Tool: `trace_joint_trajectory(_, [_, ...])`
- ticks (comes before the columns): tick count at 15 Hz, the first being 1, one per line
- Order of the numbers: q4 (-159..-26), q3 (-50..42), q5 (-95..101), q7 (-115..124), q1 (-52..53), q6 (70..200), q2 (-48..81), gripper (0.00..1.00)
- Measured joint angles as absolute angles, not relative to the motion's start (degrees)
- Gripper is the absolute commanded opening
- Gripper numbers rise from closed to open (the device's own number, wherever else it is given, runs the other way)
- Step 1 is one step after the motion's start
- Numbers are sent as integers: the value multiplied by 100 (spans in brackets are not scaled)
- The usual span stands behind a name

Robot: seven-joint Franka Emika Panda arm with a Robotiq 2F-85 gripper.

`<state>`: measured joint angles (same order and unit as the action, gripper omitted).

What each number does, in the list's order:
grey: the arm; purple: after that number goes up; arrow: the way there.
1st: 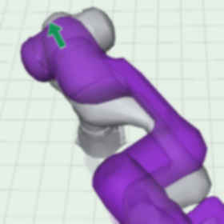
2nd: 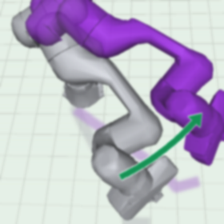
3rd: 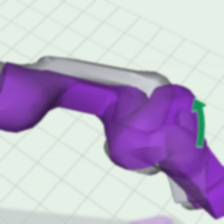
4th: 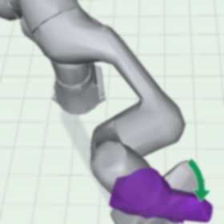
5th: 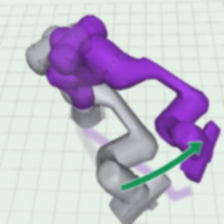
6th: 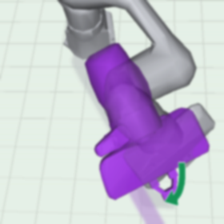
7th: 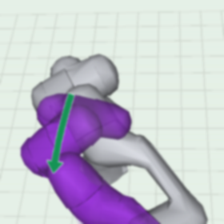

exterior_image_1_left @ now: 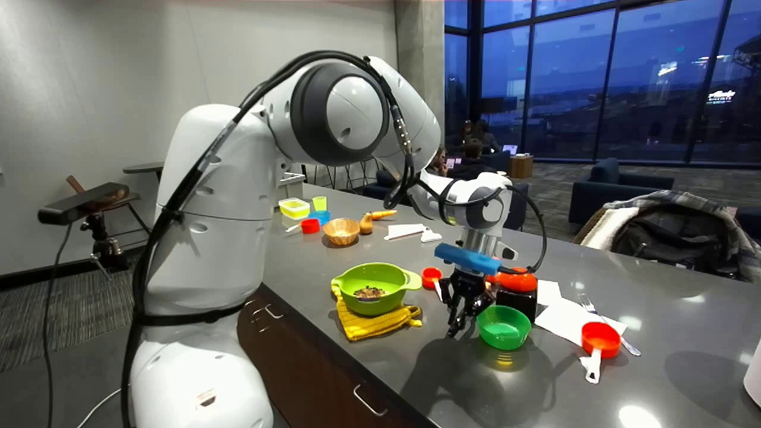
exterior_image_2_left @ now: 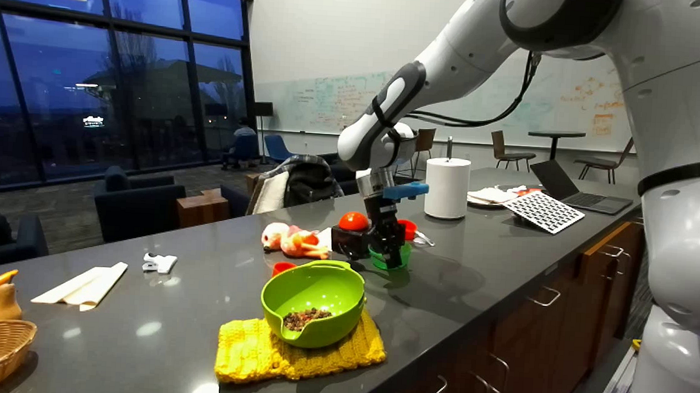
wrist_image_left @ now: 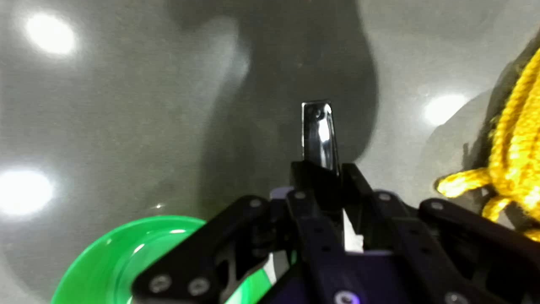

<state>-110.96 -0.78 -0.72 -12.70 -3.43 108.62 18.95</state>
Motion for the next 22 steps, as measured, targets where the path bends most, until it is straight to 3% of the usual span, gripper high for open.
trace_joint_trajectory(5, [-11000, -60, -70, -1641, -336, 9856, 1367, 6])
trace_joint_trajectory(14, [-10363, 124, -92, -2851, -283, 6505, 999, 6])
trace_joint_trajectory(22, [-10047, 404, -124, -3477, -85, 5378, 1151, 6])
